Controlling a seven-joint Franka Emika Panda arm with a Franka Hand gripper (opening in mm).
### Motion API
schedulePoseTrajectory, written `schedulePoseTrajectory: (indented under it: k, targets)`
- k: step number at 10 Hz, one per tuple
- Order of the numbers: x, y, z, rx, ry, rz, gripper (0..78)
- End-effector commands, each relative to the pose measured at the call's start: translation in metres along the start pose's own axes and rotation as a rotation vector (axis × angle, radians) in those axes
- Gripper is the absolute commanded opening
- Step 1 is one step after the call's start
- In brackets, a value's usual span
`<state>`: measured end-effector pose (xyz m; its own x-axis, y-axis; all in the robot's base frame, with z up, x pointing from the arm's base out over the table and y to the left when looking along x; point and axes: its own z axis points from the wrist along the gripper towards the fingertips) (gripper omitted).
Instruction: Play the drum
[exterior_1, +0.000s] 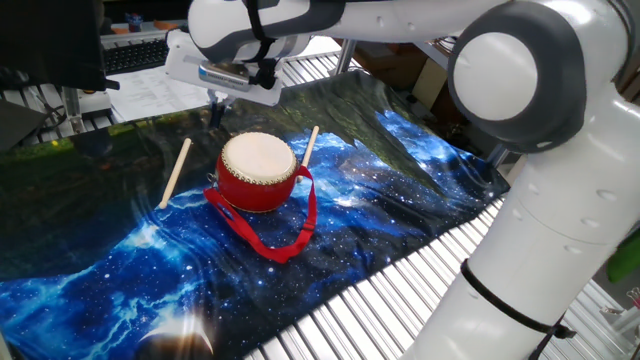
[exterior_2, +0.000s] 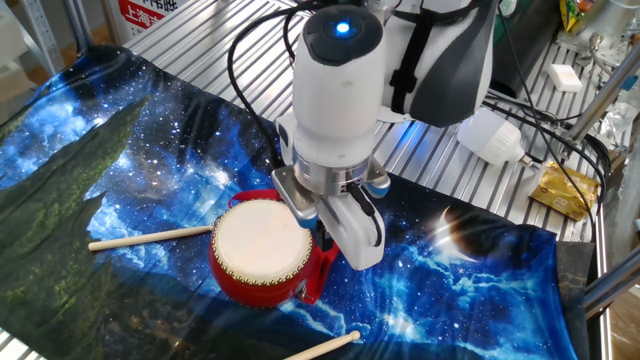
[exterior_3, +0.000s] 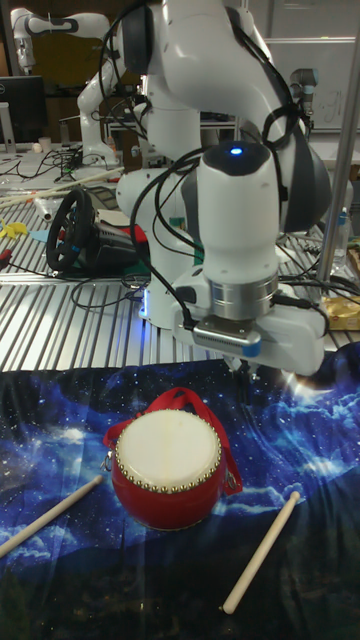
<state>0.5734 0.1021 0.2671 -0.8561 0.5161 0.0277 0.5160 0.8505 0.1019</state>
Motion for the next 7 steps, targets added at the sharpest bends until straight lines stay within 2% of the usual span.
schedulePoseTrajectory:
  k: [1,5,7]
  targets:
    - [-0.022,0.035,0.019,0.011,-0.022,0.010,0.0]
    - [-0.026,0.044,0.036,0.035,-0.036,0.001,0.0]
    - [-0.027,0.046,0.044,0.035,-0.036,0.002,0.0]
